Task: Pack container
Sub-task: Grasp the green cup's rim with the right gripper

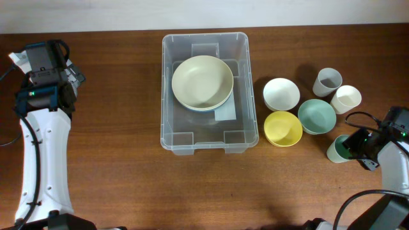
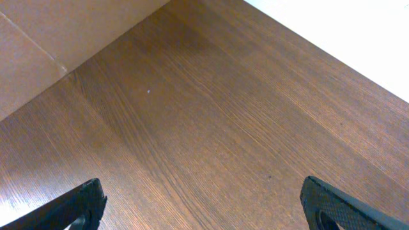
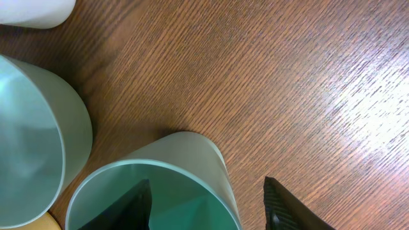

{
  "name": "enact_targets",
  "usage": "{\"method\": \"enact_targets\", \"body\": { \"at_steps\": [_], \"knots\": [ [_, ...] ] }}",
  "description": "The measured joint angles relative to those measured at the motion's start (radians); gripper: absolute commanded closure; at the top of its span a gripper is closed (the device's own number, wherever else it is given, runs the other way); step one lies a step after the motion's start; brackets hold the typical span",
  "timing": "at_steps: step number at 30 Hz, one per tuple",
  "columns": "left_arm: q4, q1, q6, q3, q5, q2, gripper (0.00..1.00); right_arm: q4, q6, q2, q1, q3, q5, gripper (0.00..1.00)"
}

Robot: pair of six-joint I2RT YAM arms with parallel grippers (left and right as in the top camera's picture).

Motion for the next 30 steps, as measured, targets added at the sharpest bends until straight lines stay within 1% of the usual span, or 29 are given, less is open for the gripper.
{"method": "enact_targets", "body": {
  "at_steps": [3,13,16,18,27,28,30],
  "knots": [
    [0.0,0.0,0.0,0.0,0.0,0.0,0.01,0.0,-0.002,0.0,0.0,0.0,0.0,0.53],
    [0.0,0.0,0.0,0.0,0.0,0.0,0.01,0.0,-0.004,0.0,0.0,0.0,0.0,0.53],
    [0.0,0.0,0.0,0.0,0.0,0.0,0.01,0.0,-0.006,0.0,0.0,0.0,0.0,0.59],
    [0.0,0.0,0.0,0.0,0.0,0.0,0.01,-0.006,-0.008,0.0,0.0,0.0,0.0,0.61],
    [0.0,0.0,0.0,0.0,0.0,0.0,0.01,-0.024,-0.01,0.0,0.0,-0.001,-0.005,0.62],
    [0.0,0.0,0.0,0.0,0.0,0.0,0.01,-0.028,-0.01,0.0,0.0,-0.001,-0.006,0.64],
    [0.0,0.0,0.0,0.0,0.0,0.0,0.01,-0.032,-0.014,0.0,0.0,-0.001,-0.008,0.7]
  ]
}}
